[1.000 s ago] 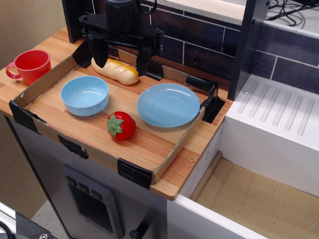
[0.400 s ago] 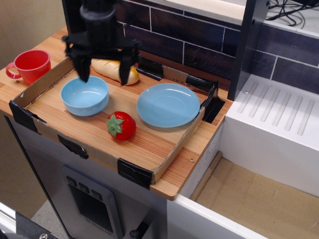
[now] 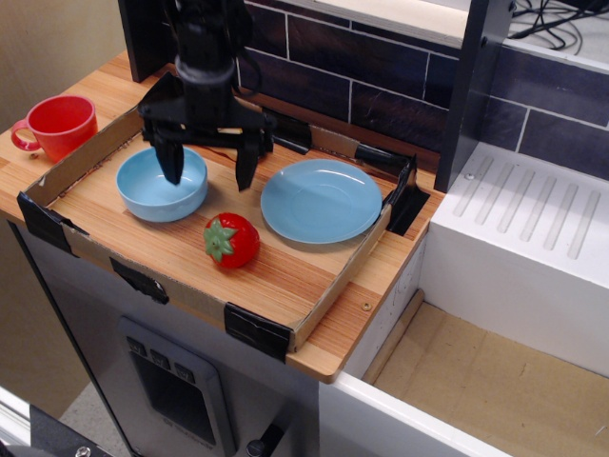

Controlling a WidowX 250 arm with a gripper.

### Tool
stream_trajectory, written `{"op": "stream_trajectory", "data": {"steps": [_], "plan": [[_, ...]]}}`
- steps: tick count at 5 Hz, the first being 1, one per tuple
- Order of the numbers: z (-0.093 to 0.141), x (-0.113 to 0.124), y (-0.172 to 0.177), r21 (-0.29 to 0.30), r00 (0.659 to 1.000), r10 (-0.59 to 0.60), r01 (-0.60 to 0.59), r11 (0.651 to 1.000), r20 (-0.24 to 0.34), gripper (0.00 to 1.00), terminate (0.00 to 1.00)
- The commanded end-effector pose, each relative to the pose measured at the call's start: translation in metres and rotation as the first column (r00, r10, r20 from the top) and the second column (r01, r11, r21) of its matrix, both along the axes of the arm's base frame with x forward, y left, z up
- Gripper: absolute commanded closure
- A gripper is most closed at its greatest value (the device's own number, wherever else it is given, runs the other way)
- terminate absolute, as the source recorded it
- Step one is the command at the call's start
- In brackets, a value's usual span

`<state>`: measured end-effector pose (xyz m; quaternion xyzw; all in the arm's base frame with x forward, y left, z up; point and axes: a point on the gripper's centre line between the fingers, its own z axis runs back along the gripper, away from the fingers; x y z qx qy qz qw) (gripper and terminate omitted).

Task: Put bowl on plate

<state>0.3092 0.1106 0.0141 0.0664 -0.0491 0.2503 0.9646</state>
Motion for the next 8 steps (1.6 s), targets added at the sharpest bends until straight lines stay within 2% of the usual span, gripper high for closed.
{"op": "stream_trajectory", "data": {"steps": [1,2,3,4,5,6,7,8], "plan": [[0.006,0.004,0.003,0.014,0.997,0.006,-0.007,1.000,0.073,1.00,0.00],[0.010,0.006,0.006,-0.014,0.996,0.022,-0.021,1.000,0.082,1.00,0.00],[0.012,0.006,0.007,-0.009,0.996,0.023,-0.023,1.000,0.081,1.00,0.00],[0.030,0.008,0.002,-0.014,0.995,0.020,-0.019,1.000,0.102,1.00,0.00],[0.043,0.012,-0.016,-0.007,0.992,-0.014,0.015,1.000,0.127,1.00,0.00],[0.047,0.022,-0.039,-0.005,0.993,-0.044,0.045,0.999,0.113,1.00,0.00],[0.048,0.031,-0.068,-0.029,0.993,-0.072,0.075,0.997,0.096,1.00,0.00],[0.046,0.041,-0.089,-0.039,0.991,-0.085,0.090,0.995,0.105,1.00,0.00]]}}
